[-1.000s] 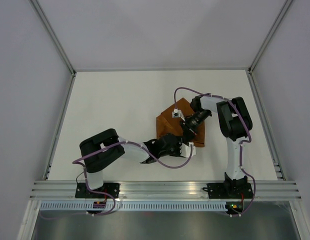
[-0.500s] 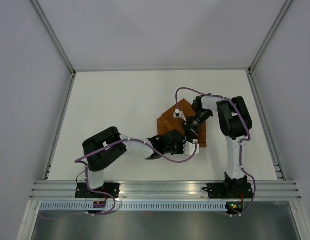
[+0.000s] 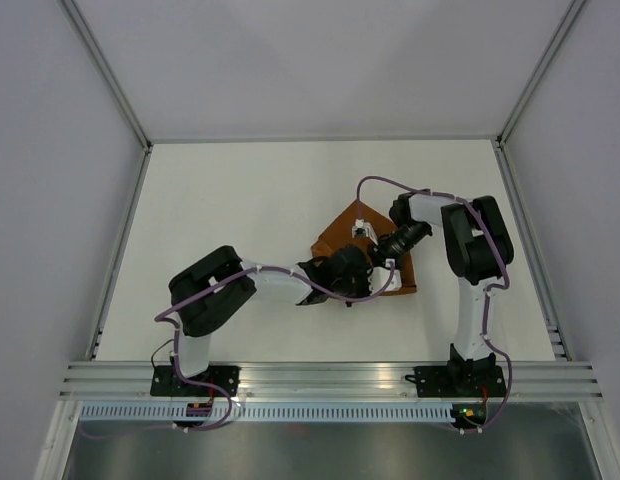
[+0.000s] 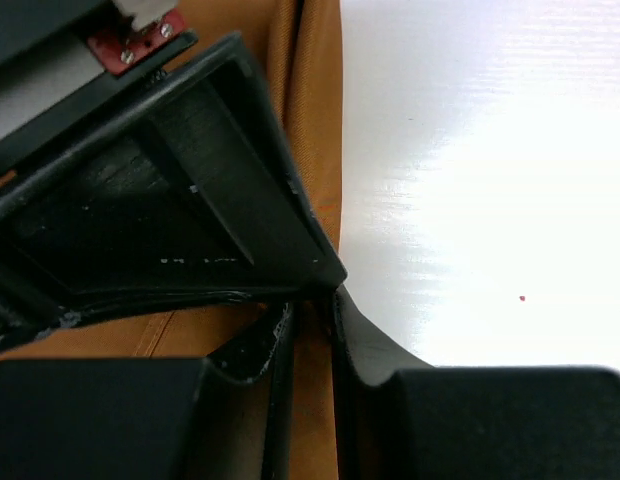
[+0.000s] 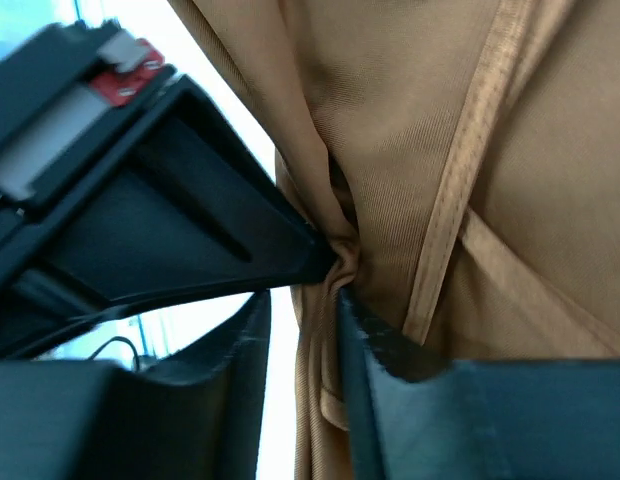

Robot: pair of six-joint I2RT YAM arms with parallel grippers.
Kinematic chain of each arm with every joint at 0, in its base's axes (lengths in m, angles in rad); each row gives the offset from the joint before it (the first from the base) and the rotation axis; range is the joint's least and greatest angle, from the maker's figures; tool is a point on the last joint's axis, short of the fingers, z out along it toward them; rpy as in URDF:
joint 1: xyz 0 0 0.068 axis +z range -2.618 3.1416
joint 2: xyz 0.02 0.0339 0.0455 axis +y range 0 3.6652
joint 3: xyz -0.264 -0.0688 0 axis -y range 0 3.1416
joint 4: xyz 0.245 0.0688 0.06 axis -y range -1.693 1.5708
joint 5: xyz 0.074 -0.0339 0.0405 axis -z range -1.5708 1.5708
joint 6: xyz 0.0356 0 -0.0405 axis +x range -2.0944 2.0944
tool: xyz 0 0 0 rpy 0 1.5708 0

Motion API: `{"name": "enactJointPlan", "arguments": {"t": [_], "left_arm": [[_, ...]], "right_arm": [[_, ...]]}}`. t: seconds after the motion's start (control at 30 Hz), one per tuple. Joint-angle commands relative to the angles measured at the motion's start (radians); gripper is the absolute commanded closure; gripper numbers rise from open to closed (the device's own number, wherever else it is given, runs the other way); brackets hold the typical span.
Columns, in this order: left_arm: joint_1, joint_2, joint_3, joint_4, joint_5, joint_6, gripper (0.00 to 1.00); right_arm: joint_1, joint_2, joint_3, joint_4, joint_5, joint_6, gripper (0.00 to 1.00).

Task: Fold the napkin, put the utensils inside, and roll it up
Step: Roll the napkin at the center of the board.

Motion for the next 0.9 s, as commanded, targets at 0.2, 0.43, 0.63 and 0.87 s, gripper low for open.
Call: {"name": "enactJointPlan", "arguments": {"t": [0.2, 0.43, 0.63, 0.87], "left_arm": [[0.087, 0.055, 0.049, -0.193, 0.285, -0.172, 0.98], [0.167, 0.101, 0.072, -0.198, 0.479, -0.253, 0.98], [0.245, 0.167, 0.121, -0.205, 0.645, -0.340, 0.98], [0.267, 0.223, 0.169, -0.254, 0.726, -0.376, 0.98]], "right_arm": [[-0.066, -0.209, -0.047, 0.248, 0.000, 0.019, 0.52], [-0.189, -0.383, -0.119, 0.298, -0.083, -0.026, 0.51], [-0.177, -0.641, -0.370, 0.445, -0.032, -0.051, 0.45], [0.025, -0.864, -0.644, 0.802, 0.198, 0.067, 0.40]]}}
